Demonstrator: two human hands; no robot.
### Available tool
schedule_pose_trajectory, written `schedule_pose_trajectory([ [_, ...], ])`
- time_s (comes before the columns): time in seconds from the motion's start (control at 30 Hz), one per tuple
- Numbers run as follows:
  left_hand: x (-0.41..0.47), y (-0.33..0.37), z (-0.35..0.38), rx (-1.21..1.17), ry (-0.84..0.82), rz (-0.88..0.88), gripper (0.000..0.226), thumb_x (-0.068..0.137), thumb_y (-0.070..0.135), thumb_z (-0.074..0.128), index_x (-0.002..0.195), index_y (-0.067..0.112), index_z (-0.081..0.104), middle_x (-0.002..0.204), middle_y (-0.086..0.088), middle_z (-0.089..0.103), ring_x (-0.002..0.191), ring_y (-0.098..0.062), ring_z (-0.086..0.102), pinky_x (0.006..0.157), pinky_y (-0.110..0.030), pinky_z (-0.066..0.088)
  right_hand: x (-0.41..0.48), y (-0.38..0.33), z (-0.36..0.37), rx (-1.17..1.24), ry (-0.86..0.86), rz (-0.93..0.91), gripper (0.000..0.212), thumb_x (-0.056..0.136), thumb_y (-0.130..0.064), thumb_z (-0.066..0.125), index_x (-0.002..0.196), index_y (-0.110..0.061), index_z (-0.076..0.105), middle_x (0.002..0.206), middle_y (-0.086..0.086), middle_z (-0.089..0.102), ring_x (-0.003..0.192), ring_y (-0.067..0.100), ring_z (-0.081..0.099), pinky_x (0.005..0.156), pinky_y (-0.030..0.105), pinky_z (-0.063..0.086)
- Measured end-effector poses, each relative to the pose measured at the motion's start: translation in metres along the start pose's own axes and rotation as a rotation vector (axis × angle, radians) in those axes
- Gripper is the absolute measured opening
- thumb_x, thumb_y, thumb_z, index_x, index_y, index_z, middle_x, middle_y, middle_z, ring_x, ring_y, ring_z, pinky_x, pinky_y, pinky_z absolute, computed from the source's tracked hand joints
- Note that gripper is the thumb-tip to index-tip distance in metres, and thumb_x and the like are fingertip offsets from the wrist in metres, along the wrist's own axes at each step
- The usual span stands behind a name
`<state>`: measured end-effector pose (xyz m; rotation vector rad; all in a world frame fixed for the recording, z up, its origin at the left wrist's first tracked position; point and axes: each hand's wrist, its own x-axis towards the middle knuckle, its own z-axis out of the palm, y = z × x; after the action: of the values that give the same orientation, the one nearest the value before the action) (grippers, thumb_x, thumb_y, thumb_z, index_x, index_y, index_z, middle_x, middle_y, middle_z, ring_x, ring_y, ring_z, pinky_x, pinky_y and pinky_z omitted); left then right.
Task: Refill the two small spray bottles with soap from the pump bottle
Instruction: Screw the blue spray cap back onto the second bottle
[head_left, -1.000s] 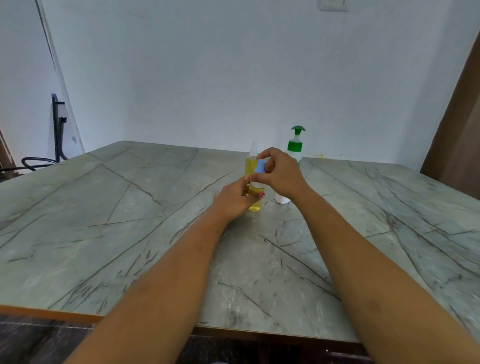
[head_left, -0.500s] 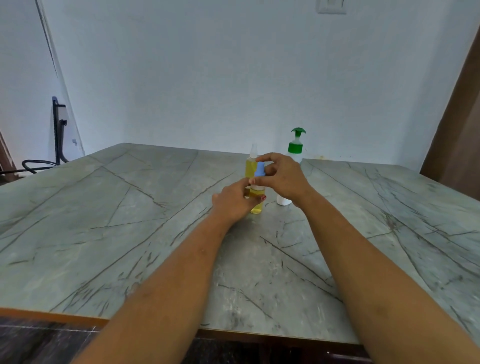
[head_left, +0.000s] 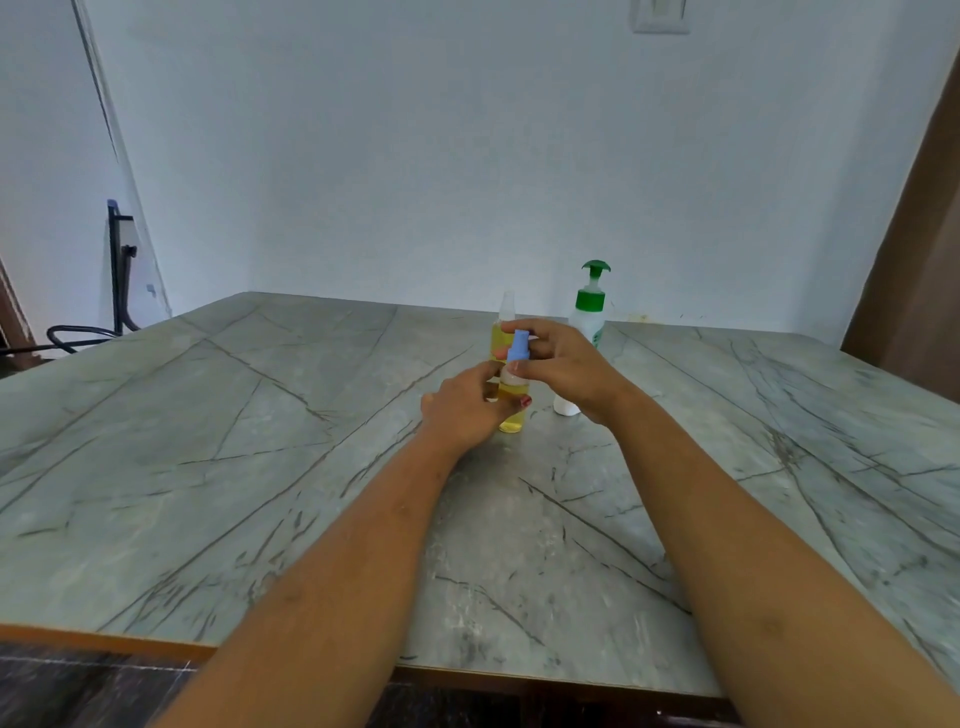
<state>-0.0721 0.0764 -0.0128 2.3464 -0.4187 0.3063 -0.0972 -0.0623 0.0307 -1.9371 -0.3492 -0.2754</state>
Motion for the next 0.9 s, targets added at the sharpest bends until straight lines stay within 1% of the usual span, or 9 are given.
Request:
schedule_pose_trajectory([
  [0.07,0.0,0.001,0.001,0.001,0.014,0.009,0.052,0.082,0.057,0.056,0.128,0.035,0.047,0.12,0.005,0.062,0.111,-0.019,0.055,0.096,-0.049,0.039,0.0,0.0,0.002,-0.079,0.111,-0.003,0.048,0.076,-0.013,0.077,0.119,-0.012,0.057,0.098,0.007,0.069,0.091,0.015,0.066,0.087,0.028,0.052],
  [0.1,0.0,0.001,0.002,0.002,0.023,0.012,0.05,0.081,0.058,0.056,0.126,0.035,0.049,0.118,0.006,0.062,0.11,-0.018,0.055,0.096,-0.049,0.039,0.0,0.001,0.004,-0.141,0.186,-0.013,0.048,0.071,-0.02,0.081,0.113,-0.012,0.058,0.088,0.004,0.067,0.081,0.013,0.064,0.079,0.02,0.051],
  [0.17,-0.001,0.001,0.002,0.01,0.033,0.003,0.052,0.081,0.058,0.056,0.126,0.033,0.049,0.119,0.005,0.062,0.11,-0.019,0.055,0.097,-0.049,0.039,0.001,0.001,0.008,-0.252,0.301,-0.059,0.044,0.067,-0.028,0.083,0.1,-0.015,0.056,0.071,-0.004,0.056,0.063,0.006,0.051,0.057,0.006,0.04],
  [0.2,-0.001,0.001,0.002,0.005,0.032,-0.006,0.054,0.081,0.058,0.056,0.128,0.032,0.048,0.12,0.004,0.062,0.111,-0.019,0.055,0.098,-0.049,0.038,0.001,0.001,0.01,-0.271,0.318,-0.082,0.042,0.068,-0.029,0.083,0.097,-0.016,0.055,0.069,-0.006,0.051,0.06,0.004,0.046,0.053,0.007,0.037],
  [0.27,0.0,0.0,0.001,-0.016,0.013,-0.017,0.059,0.081,0.057,0.057,0.133,0.031,0.045,0.123,0.004,0.061,0.114,-0.019,0.054,0.099,-0.049,0.038,0.003,0.0,0.01,-0.258,0.281,-0.092,0.039,0.073,-0.03,0.079,0.102,-0.017,0.056,0.078,-0.008,0.051,0.067,0.003,0.046,0.058,0.009,0.037],
  [0.33,0.0,0.0,0.0,-0.009,-0.006,-0.025,0.061,0.082,0.057,0.056,0.135,0.029,0.042,0.127,0.003,0.059,0.116,-0.02,0.052,0.099,-0.049,0.037,0.003,-0.002,0.007,-0.236,0.17,-0.043,0.042,0.08,-0.032,0.072,0.115,-0.016,0.057,0.099,-0.008,0.055,0.087,0.006,0.053,0.072,0.015,0.041],
  [0.47,0.001,0.0,0.0,-0.03,-0.011,-0.007,0.052,0.083,0.053,0.057,0.13,0.033,0.046,0.125,0.004,0.06,0.117,-0.018,0.052,0.099,-0.049,0.035,0.002,0.003,0.002,-0.14,-0.041,0.03,0.039,0.091,-0.019,0.059,0.127,-0.005,0.055,0.125,0.002,0.059,0.112,0.014,0.055,0.095,0.025,0.044],
  [0.63,0.004,-0.004,0.001,-0.003,0.021,0.003,0.051,0.082,0.056,0.057,0.127,0.034,0.049,0.122,0.007,0.062,0.115,-0.016,0.054,0.098,-0.048,0.037,0.003,0.008,0.007,-0.137,0.068,-0.002,0.034,0.09,-0.02,0.061,0.122,-0.008,0.06,0.116,0.004,0.065,0.101,0.009,0.059,0.076,0.009,0.043],
  [0.9,0.005,-0.004,0.007,0.138,0.163,0.002,0.053,0.08,0.062,0.054,0.126,0.035,0.05,0.118,0.008,0.063,0.109,-0.016,0.055,0.083,-0.037,0.024,0.002,0.009,0.018,-0.187,0.233,0.004,0.031,0.084,-0.03,0.068,0.11,-0.012,0.067,0.099,0.003,0.069,0.092,0.015,0.064,0.084,0.031,0.052],
])
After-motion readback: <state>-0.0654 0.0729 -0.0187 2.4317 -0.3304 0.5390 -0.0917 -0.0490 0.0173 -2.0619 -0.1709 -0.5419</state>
